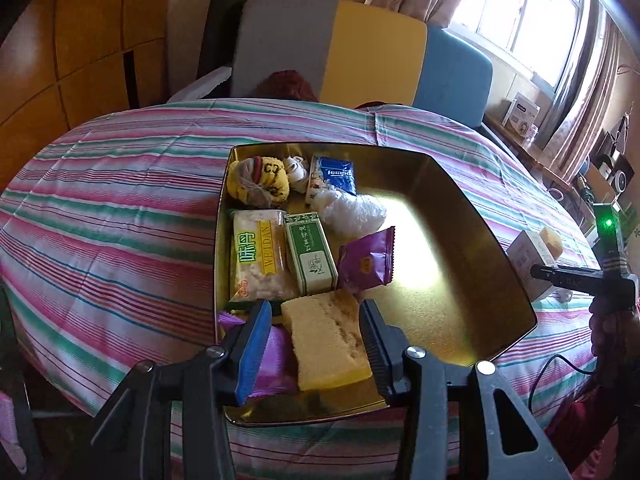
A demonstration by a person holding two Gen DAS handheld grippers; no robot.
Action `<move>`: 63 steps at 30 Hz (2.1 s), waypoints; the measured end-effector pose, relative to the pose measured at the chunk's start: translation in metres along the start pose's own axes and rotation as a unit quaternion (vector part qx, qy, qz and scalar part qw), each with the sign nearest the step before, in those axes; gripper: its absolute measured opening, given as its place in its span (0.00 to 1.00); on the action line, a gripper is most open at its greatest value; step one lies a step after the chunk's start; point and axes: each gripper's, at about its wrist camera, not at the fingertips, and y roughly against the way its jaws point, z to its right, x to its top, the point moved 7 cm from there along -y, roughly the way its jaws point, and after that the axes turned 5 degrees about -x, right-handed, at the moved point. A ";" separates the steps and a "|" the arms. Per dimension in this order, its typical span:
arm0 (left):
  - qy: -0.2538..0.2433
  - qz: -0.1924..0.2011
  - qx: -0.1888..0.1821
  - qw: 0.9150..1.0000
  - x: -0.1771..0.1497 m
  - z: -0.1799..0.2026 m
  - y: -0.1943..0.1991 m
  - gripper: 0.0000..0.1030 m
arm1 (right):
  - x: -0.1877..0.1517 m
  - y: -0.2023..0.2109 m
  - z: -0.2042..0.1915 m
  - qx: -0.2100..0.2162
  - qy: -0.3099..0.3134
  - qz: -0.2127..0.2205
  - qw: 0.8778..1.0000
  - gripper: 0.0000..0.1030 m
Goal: Organize objects
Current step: 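Carry the cream box over the gold tray with the right tool, then lower the cream box into the tray and open the right tool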
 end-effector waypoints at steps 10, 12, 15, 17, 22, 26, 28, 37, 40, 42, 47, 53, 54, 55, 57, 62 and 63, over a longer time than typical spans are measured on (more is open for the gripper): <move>0.020 -0.002 -0.009 1.000 -0.003 -0.013 0.000 0.45 | 0.018 0.039 -0.041 0.022 -0.001 0.035 0.999 0.50; 0.022 -0.001 -0.010 1.000 -0.003 -0.014 0.000 0.45 | 0.028 0.055 -0.053 0.038 -0.004 0.051 0.998 0.50; 0.028 0.003 -0.012 1.000 -0.001 -0.019 0.001 0.45 | 0.044 0.079 -0.086 0.074 0.011 0.073 0.994 0.50; 0.031 0.005 -0.010 0.999 0.001 -0.022 0.002 0.45 | 0.053 0.085 -0.113 0.093 0.028 0.075 0.992 0.50; 0.038 0.006 -0.003 0.999 0.001 -0.032 0.004 0.45 | 0.069 0.068 -0.173 0.101 0.065 0.056 0.991 0.50; 0.052 0.002 0.003 0.999 -0.002 -0.044 0.002 0.44 | 0.084 0.030 -0.197 0.097 0.051 0.017 0.994 0.50; 0.057 0.000 0.002 0.998 -0.002 -0.048 0.000 0.44 | 0.091 0.013 -0.206 0.086 0.049 0.007 0.995 0.50; 0.069 -0.006 -0.002 0.998 -0.004 -0.055 -0.003 0.44 | 0.107 -0.036 -0.236 0.090 0.033 -0.017 0.995 0.56; 0.069 -0.004 -0.002 0.998 -0.004 -0.055 -0.003 0.44 | 0.105 -0.031 -0.231 0.096 0.024 -0.011 0.995 0.68; 0.067 -0.004 -0.001 0.998 -0.006 -0.053 -0.003 0.44 | 0.105 -0.025 -0.228 0.104 0.016 -0.003 0.994 0.72; 0.056 0.003 0.001 0.998 -0.004 -0.047 0.000 0.44 | 0.097 -0.003 -0.211 0.112 0.002 0.017 0.994 0.75; 0.035 0.012 0.002 0.999 -0.002 -0.032 0.008 0.44 | 0.078 0.029 -0.191 0.117 0.001 0.047 0.992 0.77; 0.031 0.013 0.002 0.999 -0.002 -0.029 0.009 0.44 | 0.074 0.034 -0.187 0.118 0.003 0.052 0.992 0.78; 0.028 0.013 0.000 1.000 -0.002 -0.026 0.011 0.45 | 0.070 0.039 -0.182 0.118 0.004 0.056 0.991 0.80; 0.022 0.014 -0.002 1.000 -0.001 -0.022 0.012 0.45 | 0.062 0.047 -0.171 0.116 0.008 0.065 0.991 0.81; 0.008 0.014 -0.008 1.000 -0.002 -0.011 0.014 0.45 | 0.044 0.059 -0.134 0.105 -0.004 0.072 0.992 0.82; 0.006 0.013 -0.008 1.000 -0.002 -0.009 0.014 0.45 | 0.041 0.060 -0.125 0.102 -0.009 0.072 0.992 0.82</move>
